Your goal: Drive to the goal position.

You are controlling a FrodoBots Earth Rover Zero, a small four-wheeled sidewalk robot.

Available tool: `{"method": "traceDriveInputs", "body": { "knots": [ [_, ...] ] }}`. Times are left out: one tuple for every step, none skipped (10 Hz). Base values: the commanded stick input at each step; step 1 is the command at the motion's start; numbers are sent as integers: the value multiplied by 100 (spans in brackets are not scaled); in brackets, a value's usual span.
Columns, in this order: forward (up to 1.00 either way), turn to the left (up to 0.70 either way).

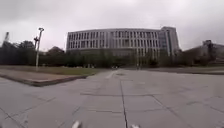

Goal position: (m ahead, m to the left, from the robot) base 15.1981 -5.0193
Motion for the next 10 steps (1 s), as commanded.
{"method": "traceDriveInputs", "body": {
  "knots": [
    [70,0],
    [70,0],
    [70,0],
    [70,0],
    [70,0],
    [70,2],
    [70,24],
    [70,13],
    [70,7],
    [70,2]
  ]
}}
